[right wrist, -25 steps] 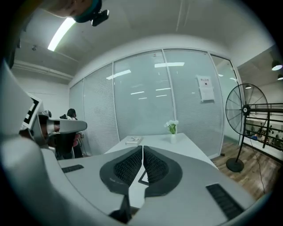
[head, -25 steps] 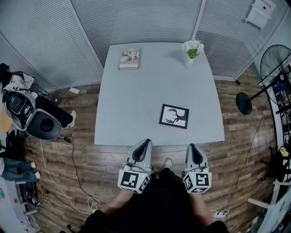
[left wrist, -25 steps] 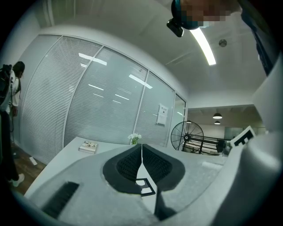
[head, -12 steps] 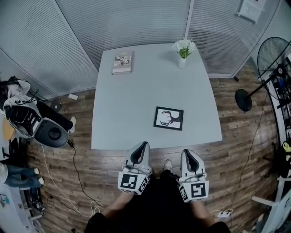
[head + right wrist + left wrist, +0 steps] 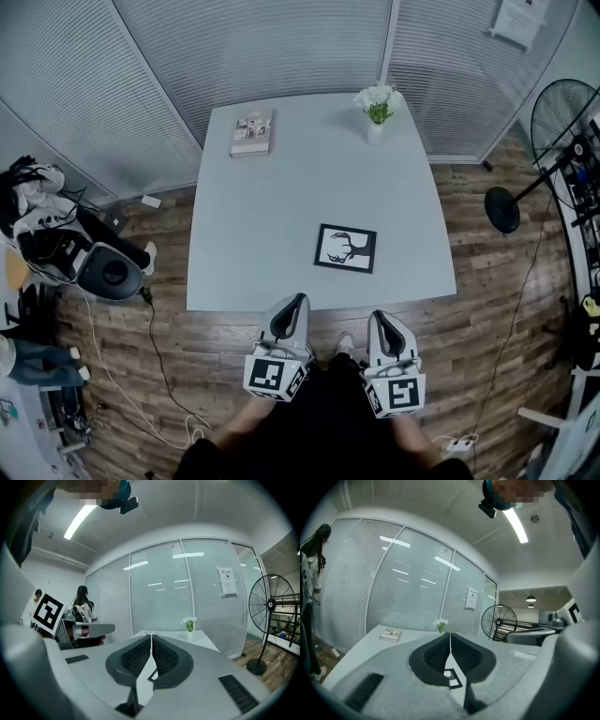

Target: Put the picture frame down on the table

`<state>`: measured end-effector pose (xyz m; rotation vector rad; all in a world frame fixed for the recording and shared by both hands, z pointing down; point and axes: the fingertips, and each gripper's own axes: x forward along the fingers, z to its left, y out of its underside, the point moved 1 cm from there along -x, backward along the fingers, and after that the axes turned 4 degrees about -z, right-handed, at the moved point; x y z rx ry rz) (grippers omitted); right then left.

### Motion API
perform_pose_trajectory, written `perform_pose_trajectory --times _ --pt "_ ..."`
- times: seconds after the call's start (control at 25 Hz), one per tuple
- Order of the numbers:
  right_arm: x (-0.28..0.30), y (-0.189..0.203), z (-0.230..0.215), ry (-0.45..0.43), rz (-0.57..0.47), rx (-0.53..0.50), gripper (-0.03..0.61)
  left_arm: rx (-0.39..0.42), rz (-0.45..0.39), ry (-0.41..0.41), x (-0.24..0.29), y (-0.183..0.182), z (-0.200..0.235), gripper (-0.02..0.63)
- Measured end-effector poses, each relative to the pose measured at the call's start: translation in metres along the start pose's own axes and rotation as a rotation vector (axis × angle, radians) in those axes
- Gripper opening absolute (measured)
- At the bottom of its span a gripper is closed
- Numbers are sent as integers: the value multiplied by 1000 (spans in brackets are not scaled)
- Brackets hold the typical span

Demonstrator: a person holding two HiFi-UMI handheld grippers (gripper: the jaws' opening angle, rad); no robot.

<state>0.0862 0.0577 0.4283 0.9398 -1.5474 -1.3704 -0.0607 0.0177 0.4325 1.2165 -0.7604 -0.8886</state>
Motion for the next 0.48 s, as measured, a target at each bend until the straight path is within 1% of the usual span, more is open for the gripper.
perform_pose_trajectory --times 0.48 --pt "2 3 -8 3 11 -5 18 8 8 12 8 3 -2 23"
